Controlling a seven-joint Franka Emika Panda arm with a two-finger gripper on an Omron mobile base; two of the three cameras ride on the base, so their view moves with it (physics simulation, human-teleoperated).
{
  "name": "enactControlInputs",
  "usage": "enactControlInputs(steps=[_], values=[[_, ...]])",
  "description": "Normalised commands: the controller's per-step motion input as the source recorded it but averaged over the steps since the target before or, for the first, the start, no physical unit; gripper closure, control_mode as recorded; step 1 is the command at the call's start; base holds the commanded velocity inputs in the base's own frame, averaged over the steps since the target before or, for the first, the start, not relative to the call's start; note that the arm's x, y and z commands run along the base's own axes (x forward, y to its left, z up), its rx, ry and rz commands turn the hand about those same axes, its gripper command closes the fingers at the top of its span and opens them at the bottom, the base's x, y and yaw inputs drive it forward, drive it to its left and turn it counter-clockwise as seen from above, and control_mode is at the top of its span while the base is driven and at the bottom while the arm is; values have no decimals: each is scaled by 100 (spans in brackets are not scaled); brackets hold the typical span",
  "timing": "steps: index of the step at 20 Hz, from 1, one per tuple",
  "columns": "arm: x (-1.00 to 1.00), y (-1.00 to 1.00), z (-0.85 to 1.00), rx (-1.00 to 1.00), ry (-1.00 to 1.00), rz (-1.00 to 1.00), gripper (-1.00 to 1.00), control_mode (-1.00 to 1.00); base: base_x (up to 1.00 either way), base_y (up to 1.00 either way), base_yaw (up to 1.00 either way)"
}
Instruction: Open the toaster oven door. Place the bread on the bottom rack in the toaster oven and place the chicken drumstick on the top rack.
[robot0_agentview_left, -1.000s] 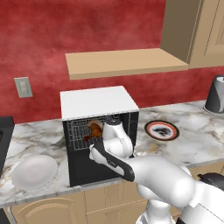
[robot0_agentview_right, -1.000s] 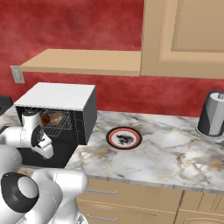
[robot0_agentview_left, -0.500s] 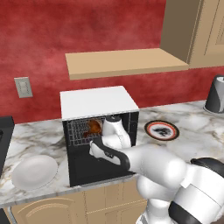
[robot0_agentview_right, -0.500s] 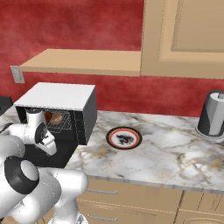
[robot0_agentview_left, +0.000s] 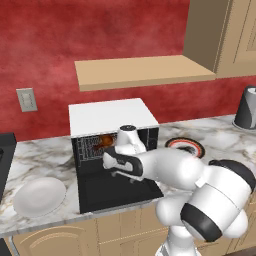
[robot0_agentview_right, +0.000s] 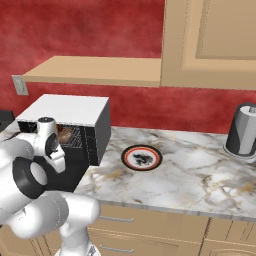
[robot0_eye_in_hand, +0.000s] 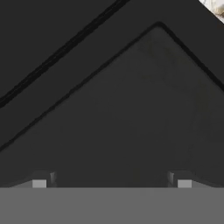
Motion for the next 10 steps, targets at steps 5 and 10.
enactControlInputs(steps=[5, 10], values=[[22, 5, 8, -1, 3, -20, -100, -100, 0, 0, 0], [22, 3, 4, -4, 4, -15, -100, -100, 0, 0, 0]])
